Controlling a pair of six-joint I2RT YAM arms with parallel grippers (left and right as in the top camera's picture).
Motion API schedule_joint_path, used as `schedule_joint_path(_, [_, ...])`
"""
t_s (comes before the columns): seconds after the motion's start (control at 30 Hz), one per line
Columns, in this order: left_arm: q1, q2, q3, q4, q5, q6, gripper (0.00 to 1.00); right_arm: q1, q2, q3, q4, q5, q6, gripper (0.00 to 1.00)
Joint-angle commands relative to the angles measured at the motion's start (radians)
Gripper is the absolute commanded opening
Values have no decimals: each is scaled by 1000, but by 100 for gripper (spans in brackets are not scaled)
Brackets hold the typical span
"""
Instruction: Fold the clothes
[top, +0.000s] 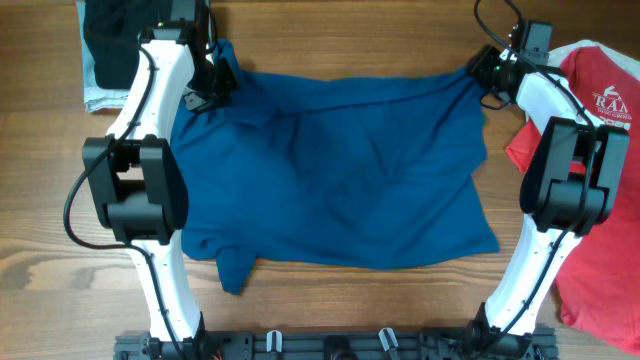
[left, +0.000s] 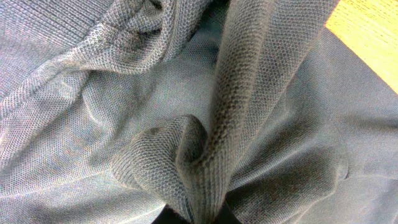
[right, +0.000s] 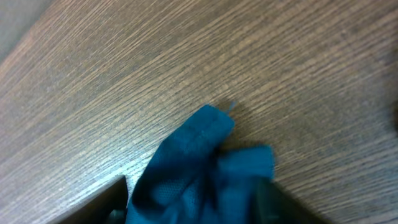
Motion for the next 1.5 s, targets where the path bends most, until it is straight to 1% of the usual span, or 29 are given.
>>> schedule_joint_path(0.0, [-2,-17,-1,3,9,1,4,-1,34,-2,1,22,-8,41])
schedule_joint_path(0.07, [-2,-17,-1,3,9,2,5,-1,34,-2,-1,22,-8,35])
schedule_joint_path(0.1, [-2,-17,-1,3,8,1,5,-1,34,-2,1,22,-8,35])
schedule_joint_path(0.13, [-2,-17,-1,3,8,2,5,-1,34,-2,1,23,-8,32])
schedule_joint_path(0.17, [-2,-17,-1,3,8,2,5,-1,34,-2,-2,39,-8,19])
schedule_joint_path(0.2, [-2,-17,-1,4,8,2,5,-1,34,-2,-9,59,-8,9])
schedule_joint_path(0.23, [-2,-17,-1,6,8,2,5,-1,34,-2,-14,71,-8,4])
schedule_joint_path(0.37, [-2,-20,-1,22,13,1,4,-1,29,29,-58,55,-5,4])
schedule_joint_path(0.53, [-2,-92,-1,26,27,2,4,-1,-129,41,-101,56,-7,4])
schedule_joint_path(0.57, [-2,-101,-1,25,27,2,4,-1,-138,41,-100,55,-5,20])
schedule_joint_path(0.6, [-2,-101,-1,23,27,2,4,-1,-138,40,-99,56,-5,28])
schedule_joint_path(0.73, [-2,-100,-1,14,27,2,4,-1,-123,39,-67,106,-4,31])
schedule_joint_path(0.83, [-2,-100,-1,20,27,2,4,-1,-90,39,-23,97,-2,32])
schedule_joint_path(0.93, [-2,-100,-1,18,27,2,4,3,-24,39,1,59,13,35])
schedule_joint_path(1.13, [-2,-100,-1,12,27,2,4,27,59,39,58,-17,17,35])
schedule_joint_path(1.3, [-2,-100,-1,13,27,2,4,53,75,39,76,-12,11,34])
schedule_joint_path(1.37, [-2,-100,-1,13,27,2,4,52,79,39,58,19,19,16])
schedule_joint_path(1.4, [-2,-100,-1,13,27,2,4,52,79,39,53,31,18,8])
schedule_joint_path(1.43, [-2,-100,-1,14,27,2,4,51,79,39,46,33,18,4])
schedule_joint_path(1.47, [-2,-100,-1,14,27,2,4,47,78,39,37,38,18,4])
